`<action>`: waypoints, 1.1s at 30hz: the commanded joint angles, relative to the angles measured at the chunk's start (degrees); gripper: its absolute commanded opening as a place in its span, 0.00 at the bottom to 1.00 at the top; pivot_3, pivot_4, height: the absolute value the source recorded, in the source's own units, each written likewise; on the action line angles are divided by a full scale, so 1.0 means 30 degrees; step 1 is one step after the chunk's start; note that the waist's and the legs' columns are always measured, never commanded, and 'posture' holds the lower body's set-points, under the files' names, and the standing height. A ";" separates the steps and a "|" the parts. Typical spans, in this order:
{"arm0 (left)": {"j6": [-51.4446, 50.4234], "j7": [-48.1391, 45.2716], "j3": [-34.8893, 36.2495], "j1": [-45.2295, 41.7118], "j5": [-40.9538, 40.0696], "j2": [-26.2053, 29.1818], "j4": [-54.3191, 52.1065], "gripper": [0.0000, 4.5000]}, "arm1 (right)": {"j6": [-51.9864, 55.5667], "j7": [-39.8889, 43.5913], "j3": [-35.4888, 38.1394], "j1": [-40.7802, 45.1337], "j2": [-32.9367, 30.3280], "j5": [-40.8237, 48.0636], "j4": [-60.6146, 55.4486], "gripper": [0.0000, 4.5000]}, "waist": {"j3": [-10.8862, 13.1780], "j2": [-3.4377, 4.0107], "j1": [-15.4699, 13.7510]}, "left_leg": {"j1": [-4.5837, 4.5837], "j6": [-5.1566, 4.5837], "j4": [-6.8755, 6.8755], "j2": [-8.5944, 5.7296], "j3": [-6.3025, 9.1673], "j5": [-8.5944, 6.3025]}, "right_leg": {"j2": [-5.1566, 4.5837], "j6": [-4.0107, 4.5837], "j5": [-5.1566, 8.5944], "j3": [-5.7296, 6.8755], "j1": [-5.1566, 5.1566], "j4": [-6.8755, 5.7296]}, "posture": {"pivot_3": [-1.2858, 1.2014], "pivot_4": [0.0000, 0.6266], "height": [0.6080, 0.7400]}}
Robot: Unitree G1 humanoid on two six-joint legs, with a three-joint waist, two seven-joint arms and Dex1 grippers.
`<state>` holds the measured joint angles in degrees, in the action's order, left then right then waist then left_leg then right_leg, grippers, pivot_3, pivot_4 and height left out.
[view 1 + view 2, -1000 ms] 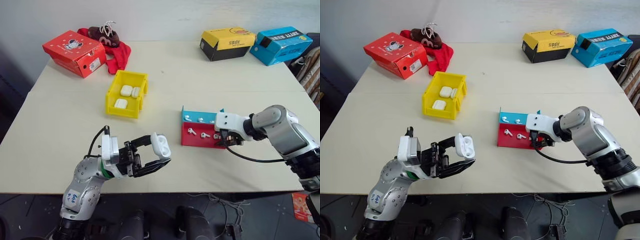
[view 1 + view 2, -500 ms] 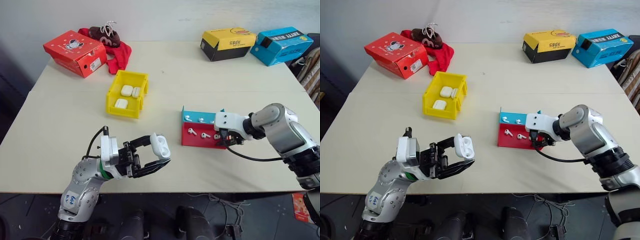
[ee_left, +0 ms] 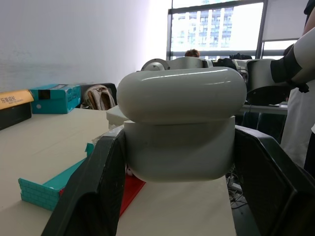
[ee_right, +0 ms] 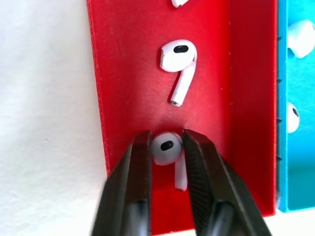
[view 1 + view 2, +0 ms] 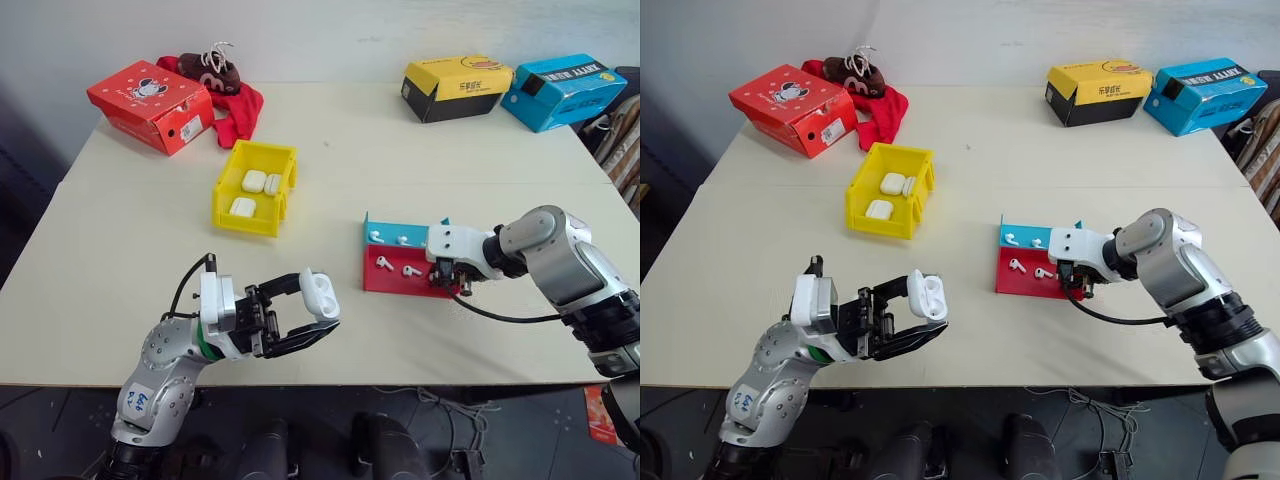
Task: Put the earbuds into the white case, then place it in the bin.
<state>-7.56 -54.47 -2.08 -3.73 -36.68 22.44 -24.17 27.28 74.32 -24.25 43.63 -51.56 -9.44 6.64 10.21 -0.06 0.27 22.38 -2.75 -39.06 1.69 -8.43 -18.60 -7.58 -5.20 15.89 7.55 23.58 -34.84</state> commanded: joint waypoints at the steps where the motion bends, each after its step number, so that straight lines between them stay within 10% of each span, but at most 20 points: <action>1: 0.0018 0.0074 0.0182 0.0038 -0.0437 0.0073 -0.0932 0.63 | -0.0690 0.0554 -0.0132 0.0248 -0.0332 -0.0510 0.0186 0.22 | 0.0000 0.0000 -0.0006 | 0.0000 0.0000 0.0000 0.0000 0.0000 0.0000 | 0.0000 0.0000 0.0000 0.0001 -0.0001 0.0000 | 0.52 0.24 1.00; 22: 0.0073 0.0376 0.0196 0.0040 -0.0391 0.0055 -0.1012 0.63 | -0.6351 0.2489 -0.0793 0.1611 -0.0043 -0.2375 0.3228 0.22 | 0.0000 0.0000 -0.0016 | -0.0001 0.0000 -0.0002 -0.0004 0.0000 0.0000 | 0.0000 0.0000 0.0000 0.0002 -0.0005 0.0001 | 0.52 0.24 1.00; 26: 0.0090 0.0408 0.0208 0.0051 -0.0417 0.0071 -0.1005 0.63 | -0.6654 0.2341 -0.0568 0.1690 0.0188 -0.2314 0.3502 0.02 | 0.0000 0.0000 0.0009 | -0.0003 0.0000 -0.0002 -0.0003 0.0000 0.0000 | -0.0001 0.0000 0.0000 0.0002 -0.0005 0.0000 | 0.52 0.24 1.00; 33: 0.0066 0.0392 0.0190 0.0039 -0.0454 0.0082 -0.1018 0.63 | -0.6272 0.2097 0.0213 0.1777 0.0658 -0.1595 0.3578 0.02 | 0.0000 0.0000 0.0045 | -0.0007 0.0001 -0.0002 0.0000 -0.0001 0.0001 | -0.0001 0.0000 0.0000 0.0001 -0.0006 -0.0003 | 0.52 0.24 1.00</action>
<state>-7.60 -53.29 -2.08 -3.75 -36.71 22.52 -24.44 7.82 80.70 -25.61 48.48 -49.93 -15.34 17.42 10.21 -0.06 0.40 22.36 -2.74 -39.06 1.69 -8.43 -18.60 -7.58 -5.20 15.89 7.55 23.57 -34.85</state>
